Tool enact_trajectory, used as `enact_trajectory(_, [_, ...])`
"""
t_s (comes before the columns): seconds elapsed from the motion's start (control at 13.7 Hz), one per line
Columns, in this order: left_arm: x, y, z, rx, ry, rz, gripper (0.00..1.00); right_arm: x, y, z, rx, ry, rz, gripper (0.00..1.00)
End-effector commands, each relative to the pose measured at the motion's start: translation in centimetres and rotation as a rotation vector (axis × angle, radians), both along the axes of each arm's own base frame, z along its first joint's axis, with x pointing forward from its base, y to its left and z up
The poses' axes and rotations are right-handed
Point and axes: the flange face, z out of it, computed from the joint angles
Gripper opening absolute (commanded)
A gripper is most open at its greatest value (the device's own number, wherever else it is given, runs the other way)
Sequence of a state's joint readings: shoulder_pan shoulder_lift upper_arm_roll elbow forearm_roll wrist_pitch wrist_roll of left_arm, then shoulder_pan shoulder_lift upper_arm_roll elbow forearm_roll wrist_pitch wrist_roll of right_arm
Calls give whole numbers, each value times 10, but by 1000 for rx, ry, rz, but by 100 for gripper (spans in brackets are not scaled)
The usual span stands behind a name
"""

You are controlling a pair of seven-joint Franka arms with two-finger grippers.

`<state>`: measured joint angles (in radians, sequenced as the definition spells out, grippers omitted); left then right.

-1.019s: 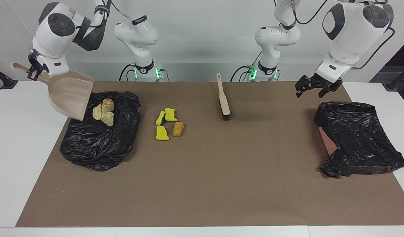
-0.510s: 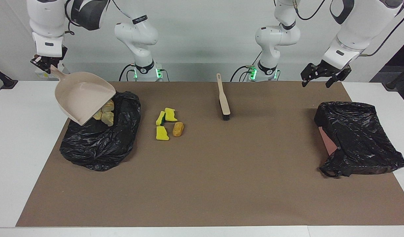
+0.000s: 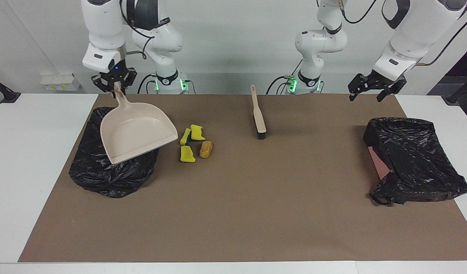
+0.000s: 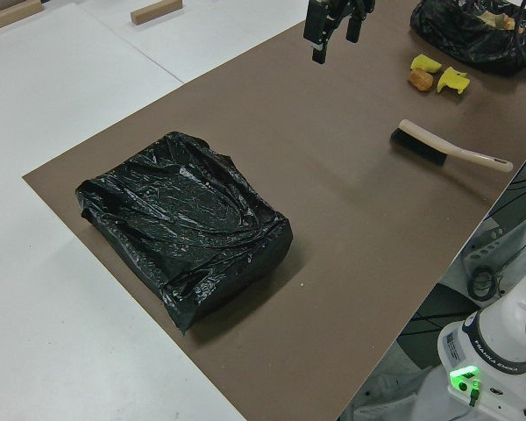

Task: Sweep and dump trash in bin
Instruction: 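Bring the empty dustpan back to the table center and release it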

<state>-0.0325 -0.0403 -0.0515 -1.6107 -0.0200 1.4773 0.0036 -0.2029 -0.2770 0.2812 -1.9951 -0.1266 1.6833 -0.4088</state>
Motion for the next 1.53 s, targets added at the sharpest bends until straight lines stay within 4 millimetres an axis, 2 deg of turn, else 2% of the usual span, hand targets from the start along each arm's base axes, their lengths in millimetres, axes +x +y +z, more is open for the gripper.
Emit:
enact_trajectory(0.0, [1,4,3,16,7,-12,100,21,75,-17,50,-5,-215,0])
enact_trajectory(0.07, [1,4,3,16,7,-12,100,29,101,-22,79,-13,-298,0])
enact_trajectory(0.22, [1,4,3,16,5,-12,100,52,134,-27,147,-11,-410,0])
enact_trajectory(0.36, [1,4,3,16,7,-12,100,63,211,-65,158,-1,-417,0])
enact_trajectory(0.44, [1,4,3,16,5,-12,100,71,241,-76,197,-24,-437,0])
enact_trajectory(0.51, [1,4,3,16,7,-12,100,75,266,-96,207,-28,-457,0])
enact_trajectory(0.66, [1,4,3,16,7,-12,100,87,317,-120,181,-70,-446,0])
enact_trajectory(0.73, [1,4,3,16,5,-12,100,95,333,-127,190,-77,-461,0])
enact_trajectory(0.87, [1,4,3,16,7,-12,100,94,374,-156,219,-83,-463,0])
enact_trajectory(1.09, [1,4,3,16,7,-12,100,101,394,-196,276,-100,-485,0])
enact_trajectory(1.16, [0,4,4,16,4,-12,100,95,403,-202,275,-112,-458,0])
enact_trajectory(1.31, [-2,4,10,15,-9,-12,100,97,411,-214,305,-136,-447,0])
enact_trajectory(1.38, [-2,4,10,16,-7,-12,100,97,412,-219,305,-134,-444,4])
enact_trajectory(1.46, [-2,4,10,16,-7,-12,100,94,412,-218,287,-132,-436,28])
